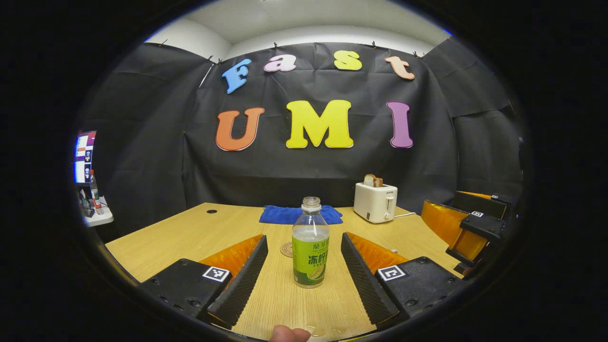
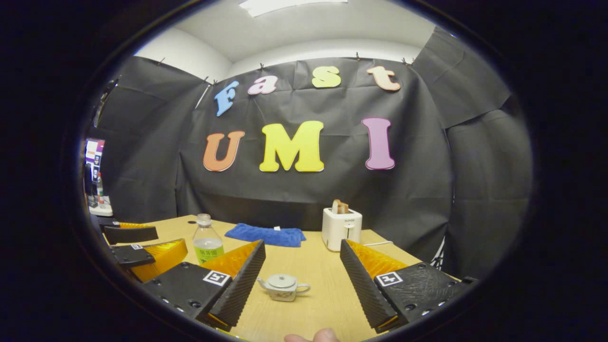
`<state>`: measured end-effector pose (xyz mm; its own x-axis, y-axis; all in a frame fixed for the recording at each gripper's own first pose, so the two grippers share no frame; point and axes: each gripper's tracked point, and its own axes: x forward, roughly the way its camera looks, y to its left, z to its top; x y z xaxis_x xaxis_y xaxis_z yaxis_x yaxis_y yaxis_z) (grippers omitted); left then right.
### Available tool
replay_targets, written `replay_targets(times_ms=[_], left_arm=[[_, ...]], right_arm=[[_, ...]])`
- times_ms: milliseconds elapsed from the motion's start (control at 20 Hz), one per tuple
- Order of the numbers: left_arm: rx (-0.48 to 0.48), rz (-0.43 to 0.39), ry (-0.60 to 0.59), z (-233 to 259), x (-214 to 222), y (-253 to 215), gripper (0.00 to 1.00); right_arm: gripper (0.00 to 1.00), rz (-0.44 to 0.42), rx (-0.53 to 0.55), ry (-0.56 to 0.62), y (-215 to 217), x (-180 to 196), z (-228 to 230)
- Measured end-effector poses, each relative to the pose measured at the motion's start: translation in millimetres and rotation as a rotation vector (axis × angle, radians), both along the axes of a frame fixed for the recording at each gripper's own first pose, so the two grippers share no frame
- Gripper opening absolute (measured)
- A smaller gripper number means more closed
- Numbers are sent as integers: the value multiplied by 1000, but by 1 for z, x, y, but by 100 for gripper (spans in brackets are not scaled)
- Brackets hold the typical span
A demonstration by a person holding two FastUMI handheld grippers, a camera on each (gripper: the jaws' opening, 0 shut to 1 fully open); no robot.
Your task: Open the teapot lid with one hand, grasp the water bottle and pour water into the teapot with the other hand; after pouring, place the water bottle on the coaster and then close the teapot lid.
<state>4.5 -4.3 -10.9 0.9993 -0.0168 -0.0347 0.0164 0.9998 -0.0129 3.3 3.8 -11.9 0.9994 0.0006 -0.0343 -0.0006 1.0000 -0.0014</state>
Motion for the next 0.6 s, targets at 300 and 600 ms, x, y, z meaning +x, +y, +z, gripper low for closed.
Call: replay_targets(times_ms=[300,600], left_arm=[[-7,10,6,-1,0,4,97],[-10,8,8,0,0,6,97]], right_arm=[[95,0,-11,27,2,5,-13],[95,5,-2,62,5,11,-29]])
